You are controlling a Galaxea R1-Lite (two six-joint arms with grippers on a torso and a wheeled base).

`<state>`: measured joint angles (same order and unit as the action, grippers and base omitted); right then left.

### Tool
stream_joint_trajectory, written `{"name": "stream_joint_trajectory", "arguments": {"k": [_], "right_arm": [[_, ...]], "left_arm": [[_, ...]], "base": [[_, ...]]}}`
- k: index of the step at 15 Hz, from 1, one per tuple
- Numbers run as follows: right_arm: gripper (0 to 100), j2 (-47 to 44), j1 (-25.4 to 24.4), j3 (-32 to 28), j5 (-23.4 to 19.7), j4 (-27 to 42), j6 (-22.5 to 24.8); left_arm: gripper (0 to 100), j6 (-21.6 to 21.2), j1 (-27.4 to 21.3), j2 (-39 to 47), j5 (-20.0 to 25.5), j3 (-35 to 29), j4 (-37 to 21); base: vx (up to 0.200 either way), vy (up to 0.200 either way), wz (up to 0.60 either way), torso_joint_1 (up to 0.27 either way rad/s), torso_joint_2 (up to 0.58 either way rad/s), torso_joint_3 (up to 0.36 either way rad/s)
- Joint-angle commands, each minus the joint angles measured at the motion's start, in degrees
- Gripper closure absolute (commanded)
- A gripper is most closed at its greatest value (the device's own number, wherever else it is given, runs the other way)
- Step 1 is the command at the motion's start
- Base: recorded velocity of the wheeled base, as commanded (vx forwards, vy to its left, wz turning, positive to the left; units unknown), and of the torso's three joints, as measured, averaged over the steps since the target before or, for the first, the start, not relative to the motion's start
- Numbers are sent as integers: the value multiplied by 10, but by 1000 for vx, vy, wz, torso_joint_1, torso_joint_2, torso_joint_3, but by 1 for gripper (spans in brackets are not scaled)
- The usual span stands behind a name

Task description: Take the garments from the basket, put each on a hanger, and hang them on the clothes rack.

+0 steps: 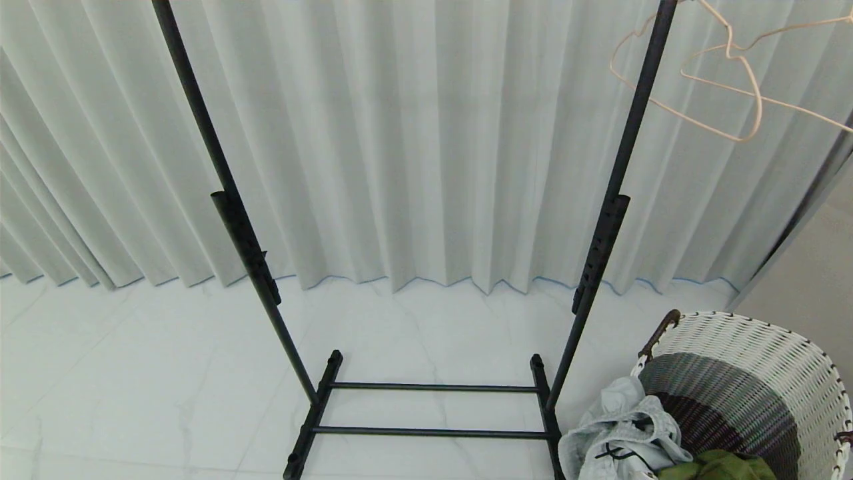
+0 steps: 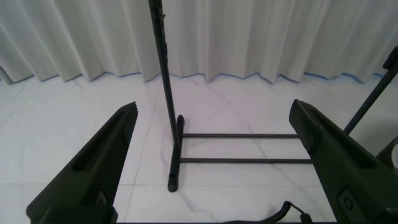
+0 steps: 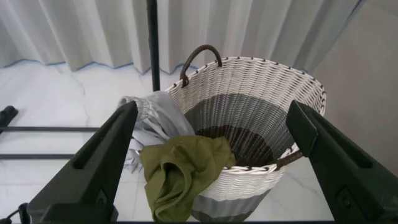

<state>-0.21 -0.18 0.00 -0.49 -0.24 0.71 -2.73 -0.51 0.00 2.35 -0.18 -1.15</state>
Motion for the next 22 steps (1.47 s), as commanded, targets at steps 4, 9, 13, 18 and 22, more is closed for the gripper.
{"name": "stream_joint_trajectory", "arguments": {"k": [4, 9, 13, 18, 22], "right_arm": [[0, -46, -15, -86, -9, 7, -10], [0, -340, -41, -160, 20, 7, 203], [0, -557, -30, -142, 34, 1, 432], [0, -709, -32, -62, 35, -100, 528], [0, -869, -30, -38, 34, -245, 522]], "left_arm": [[0, -3, 0, 1, 0, 0, 0], [0, -15, 1, 1, 1, 0, 0], [0, -18, 1, 1, 1, 0, 0], [0, -18, 1, 1, 1, 0, 0], [0, -18, 1, 1, 1, 0, 0]], "base": [[0, 0, 0, 0, 0, 0], [0, 0, 0, 0, 0, 0], [0, 0, 0, 0, 0, 0], [0, 0, 0, 0, 0, 0], [0, 0, 0, 0, 0, 0]]}}
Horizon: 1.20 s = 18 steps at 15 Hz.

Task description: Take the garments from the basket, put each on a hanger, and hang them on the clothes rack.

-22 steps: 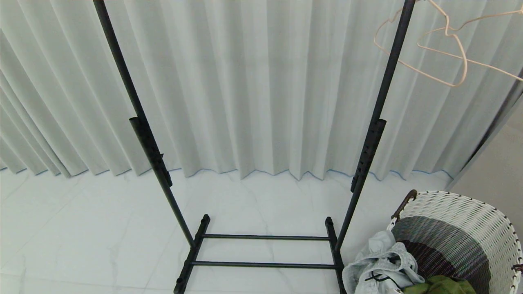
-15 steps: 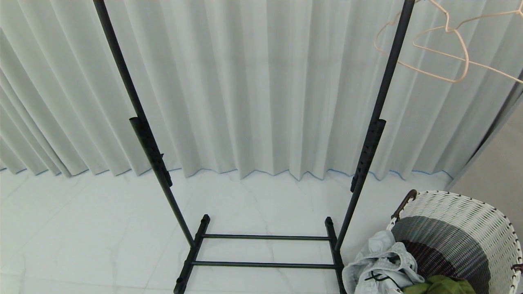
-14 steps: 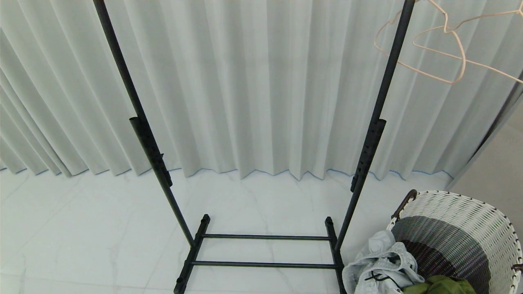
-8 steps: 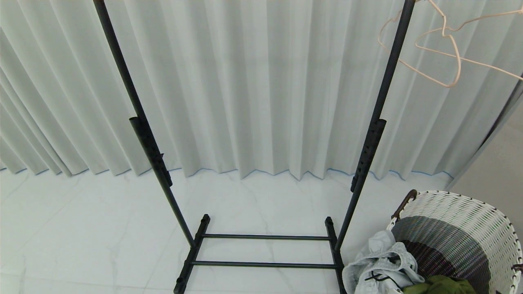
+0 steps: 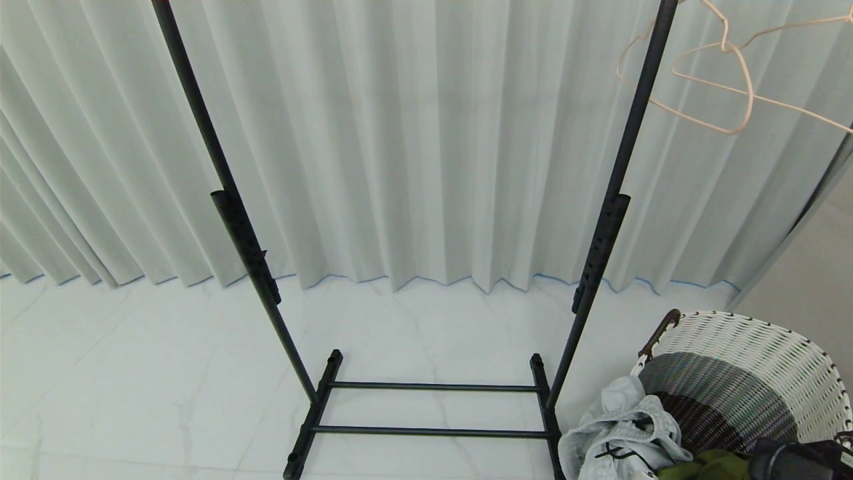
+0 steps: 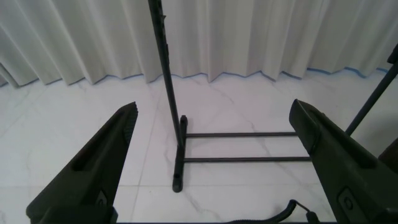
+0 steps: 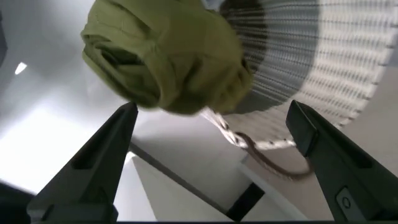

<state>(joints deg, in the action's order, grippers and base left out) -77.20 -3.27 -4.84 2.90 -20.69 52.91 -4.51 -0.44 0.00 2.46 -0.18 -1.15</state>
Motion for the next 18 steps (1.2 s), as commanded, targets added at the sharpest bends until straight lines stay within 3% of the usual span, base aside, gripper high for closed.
{"name": "stream_joint_trajectory", "arguments": {"k": [1, 6, 7, 10, 13, 16, 17, 18], "right_arm": [[0, -130, 3, 14, 0, -68, -3], [0, -211, 23, 10, -1, -175, -11], [100, -216, 22, 7, -3, -181, -11], [100, -196, 19, 19, -6, -195, -12], [100, -81, 22, 9, 3, -146, -24], [100, 53, 27, -101, 26, 80, -44], [100, 113, 27, -186, 27, 231, -69], [100, 151, 27, -250, 27, 333, -85]], "left_arm": [[0, 0, 0, 1, 1, 0, 0], [0, 0, -1, 1, 0, 0, 0], [0, 0, 0, 1, 0, 0, 0], [0, 0, 0, 1, 0, 0, 0], [0, 0, -1, 1, 1, 0, 0], [0, 0, 0, 1, 0, 0, 0], [0, 0, 0, 1, 0, 0, 0], [0, 0, 0, 1, 0, 0, 0]], "base": [[0, 0, 0, 0, 0, 0], [0, 0, 0, 0, 0, 0], [0, 0, 0, 0, 0, 0], [0, 0, 0, 0, 0, 0], [0, 0, 0, 0, 0, 0], [0, 0, 0, 0, 0, 0], [0, 0, 0, 0, 0, 0], [0, 0, 0, 0, 0, 0]]}}
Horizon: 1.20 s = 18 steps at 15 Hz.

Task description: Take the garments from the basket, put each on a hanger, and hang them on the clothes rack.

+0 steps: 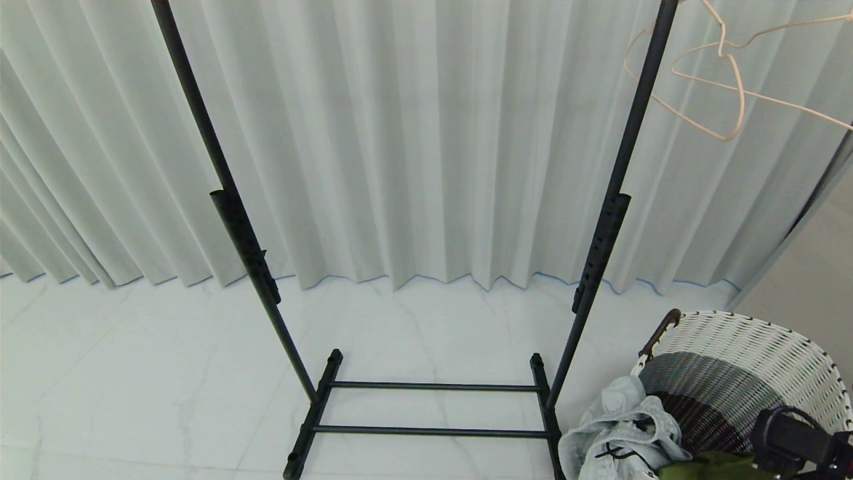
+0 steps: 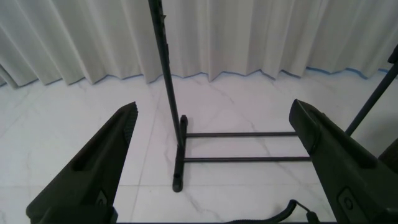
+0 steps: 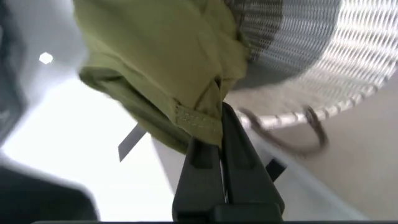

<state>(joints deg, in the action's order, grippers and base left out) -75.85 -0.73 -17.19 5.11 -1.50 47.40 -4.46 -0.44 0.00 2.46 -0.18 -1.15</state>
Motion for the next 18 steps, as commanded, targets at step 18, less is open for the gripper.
{"name": "stream_joint_trajectory", "arguments": {"k": [18], "right_arm": [[100, 245, -70, -423, 61, 360, -154]], "left_arm": [[0, 1, -1, 1, 0, 0, 0]], "base": [[-78, 0, 0, 1, 1, -1]]}}
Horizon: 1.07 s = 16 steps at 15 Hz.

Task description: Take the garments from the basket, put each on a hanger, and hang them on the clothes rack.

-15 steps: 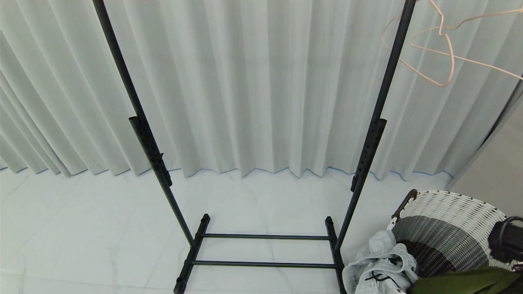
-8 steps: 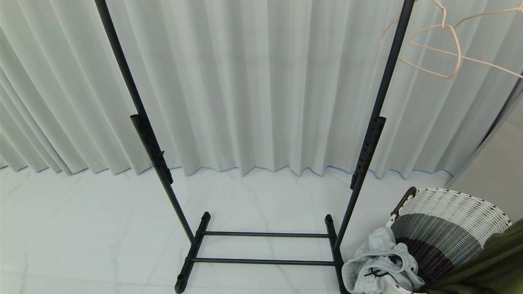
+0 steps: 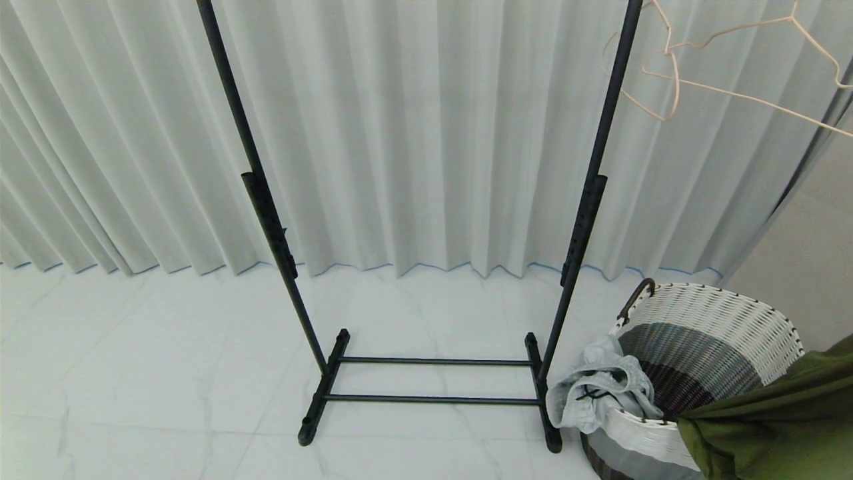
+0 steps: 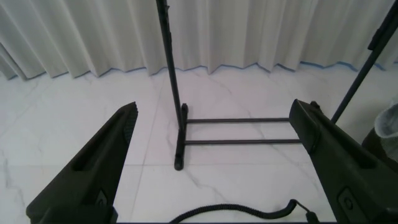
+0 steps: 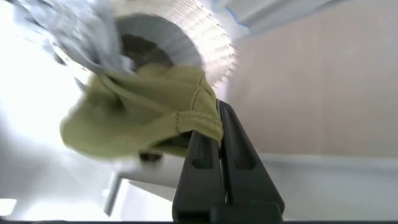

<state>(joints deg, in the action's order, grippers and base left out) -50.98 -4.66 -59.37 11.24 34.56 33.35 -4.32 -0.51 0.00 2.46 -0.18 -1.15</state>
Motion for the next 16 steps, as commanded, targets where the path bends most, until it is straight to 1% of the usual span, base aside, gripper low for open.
{"name": "stream_joint_trajectory", "arguments": {"k": [1, 3, 6, 7, 8, 9, 11, 12, 13, 14, 15, 16], "right_arm": [[100, -3, -61, -7, 0, 2, -36], [100, -8, -113, -27, 0, 4, -76], [100, -18, -211, -56, 0, 14, -134], [100, -25, -251, -66, 0, 18, -160], [100, -28, -278, -70, 0, 18, -174], [100, -43, -331, -82, 0, 17, -202], [100, -70, -386, -106, -1, 15, -232], [100, -95, -422, -129, -1, 14, -267], [100, -111, -443, -146, -1, 14, -305], [100, -122, -460, -160, -1, 14, -329], [100, -135, -482, -171, -1, 13, -352], [100, -147, -496, -175, -1, 13, -366]], "left_arm": [[0, 7, 0, 1, 0, 0, 0], [0, 9, 0, 1, 0, 0, 0], [0, 9, 0, 1, 0, 0, 0], [0, 23, 0, 1, -1, 0, 0], [0, 32, 0, 1, -1, 0, 0], [0, 26, 0, 1, -1, 0, 0], [0, 21, 0, 1, -1, 0, 1], [0, 25, 0, 0, 0, 1, 4], [0, 28, 0, 0, 0, -1, 20], [0, 30, -2, 5, 10, -22, 47], [0, 33, -7, 42, 41, -72, 51], [0, 35, -15, 84, 60, -129, 52]], "base": [[0, 0, 0, 0, 0, 0], [0, 0, 0, 0, 0, 0], [0, 0, 0, 0, 0, 0], [0, 0, 0, 0, 0, 0], [0, 0, 0, 0, 0, 0], [0, 0, 0, 0, 0, 0], [0, 0, 0, 0, 0, 0], [0, 0, 0, 0, 0, 0], [0, 0, 0, 0, 0, 0], [0, 0, 0, 0, 0, 0], [0, 0, 0, 0, 0, 0], [0, 0, 0, 0, 0, 0]]}}
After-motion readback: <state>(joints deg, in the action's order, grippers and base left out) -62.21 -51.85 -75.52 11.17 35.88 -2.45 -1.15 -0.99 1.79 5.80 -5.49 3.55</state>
